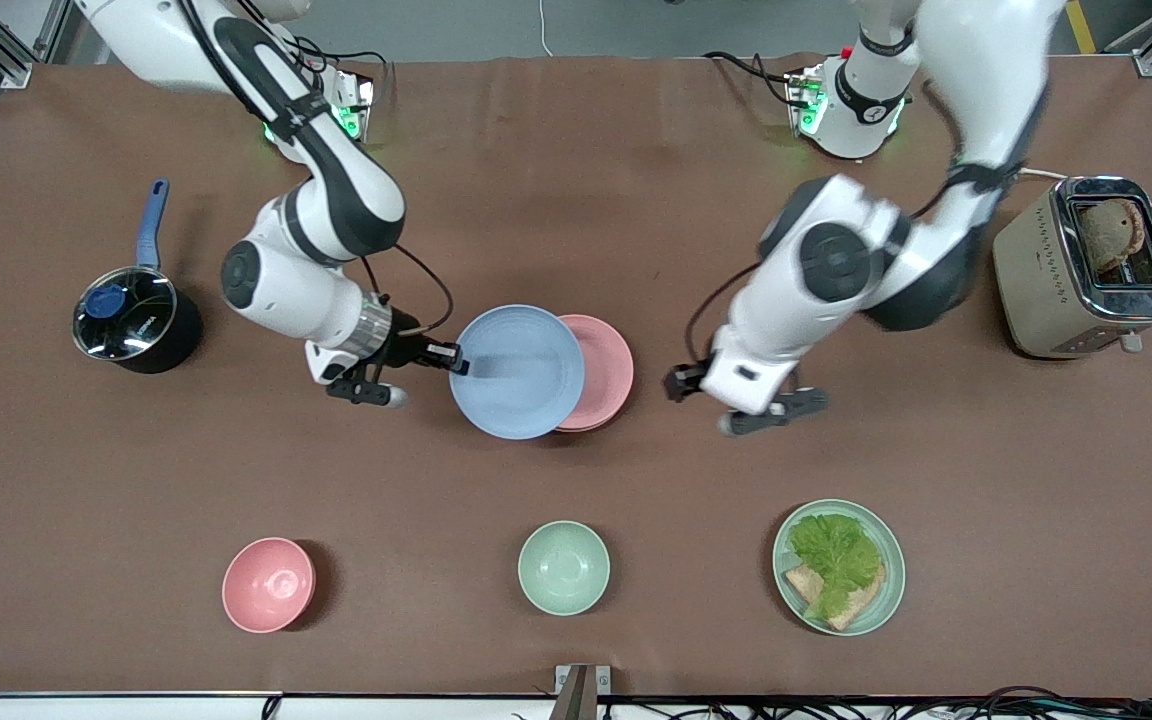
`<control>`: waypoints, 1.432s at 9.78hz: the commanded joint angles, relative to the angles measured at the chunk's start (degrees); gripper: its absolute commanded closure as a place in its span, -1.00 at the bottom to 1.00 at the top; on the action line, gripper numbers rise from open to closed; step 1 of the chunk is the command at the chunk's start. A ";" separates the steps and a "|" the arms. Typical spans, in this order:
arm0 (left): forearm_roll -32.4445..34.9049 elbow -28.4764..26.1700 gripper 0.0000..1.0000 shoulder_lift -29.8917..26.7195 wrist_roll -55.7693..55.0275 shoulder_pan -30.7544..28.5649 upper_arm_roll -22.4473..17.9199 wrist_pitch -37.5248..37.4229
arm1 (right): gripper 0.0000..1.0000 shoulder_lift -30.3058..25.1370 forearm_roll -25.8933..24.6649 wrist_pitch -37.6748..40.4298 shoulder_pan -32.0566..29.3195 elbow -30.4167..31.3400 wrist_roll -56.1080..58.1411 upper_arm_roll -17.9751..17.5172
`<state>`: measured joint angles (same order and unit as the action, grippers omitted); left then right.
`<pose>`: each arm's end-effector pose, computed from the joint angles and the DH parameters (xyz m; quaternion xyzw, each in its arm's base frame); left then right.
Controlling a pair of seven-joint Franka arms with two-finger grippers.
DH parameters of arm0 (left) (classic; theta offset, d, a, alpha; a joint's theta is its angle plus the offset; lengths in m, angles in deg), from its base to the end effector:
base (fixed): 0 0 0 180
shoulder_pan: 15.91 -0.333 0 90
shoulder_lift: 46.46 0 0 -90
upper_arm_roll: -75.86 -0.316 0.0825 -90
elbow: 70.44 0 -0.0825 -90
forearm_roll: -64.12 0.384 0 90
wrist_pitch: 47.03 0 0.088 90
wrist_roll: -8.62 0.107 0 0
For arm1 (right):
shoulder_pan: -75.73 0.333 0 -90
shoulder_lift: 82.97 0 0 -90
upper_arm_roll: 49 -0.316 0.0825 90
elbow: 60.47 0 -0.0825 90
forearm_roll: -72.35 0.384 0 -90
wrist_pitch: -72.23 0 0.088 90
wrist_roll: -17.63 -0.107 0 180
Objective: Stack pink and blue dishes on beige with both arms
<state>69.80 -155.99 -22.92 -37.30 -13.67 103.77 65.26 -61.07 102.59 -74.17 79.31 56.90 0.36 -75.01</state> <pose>0.6150 -0.2927 0.4665 0.9874 0.1425 0.0122 0.0683 0.5373 0.2862 0.2829 -0.9613 0.1218 0.0367 0.2443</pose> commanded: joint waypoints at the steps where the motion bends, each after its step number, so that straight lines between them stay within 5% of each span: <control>1: 2.23 6.17 -1.00 -2.06 7.21 -3.98 -0.23 -11.51 | 0.94 1.56 -0.62 -3.18 1.25 0.66 -1.18 -0.97; 6: 0.92 5.75 -1.00 -16.04 31.46 -12.53 -1.01 -21.83 | 0.88 5.87 -0.62 -9.88 3.45 1.01 -1.18 -1.94; 10: -5.83 -0.91 -1.00 -24.75 38.61 -1.99 -17.61 -25.89 | 0.77 8.42 -0.62 -13.48 4.51 1.01 -1.09 -2.03; 11: -6.03 -2.93 -1.00 -26.59 38.70 0.20 -19.98 -25.97 | 0.33 8.42 -0.62 -13.31 4.07 0.92 -1.01 -2.03; 12: -6.03 -4.34 -1.00 -27.83 38.71 2.04 -22.44 -25.97 | -0.49 7.98 -0.62 -13.22 3.90 0.84 -0.92 -1.94; 13: -5.85 -4.53 -1.00 -28.02 38.71 2.41 -22.99 -26.76 | -0.99 6.59 -0.62 -13.13 3.63 0.84 -0.57 -1.94; 14: -5.50 -4.45 -1.00 -28.02 38.53 2.41 -22.91 -27.64 | -1.00 3.18 -0.62 -11.39 2.24 0.84 -0.30 -1.85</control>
<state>64.53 -157.31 -50.02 0.78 -12.02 81.62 38.24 -53.13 102.59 -87.35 83.53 56.67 0.35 -76.39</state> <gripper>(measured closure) 0.000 0.551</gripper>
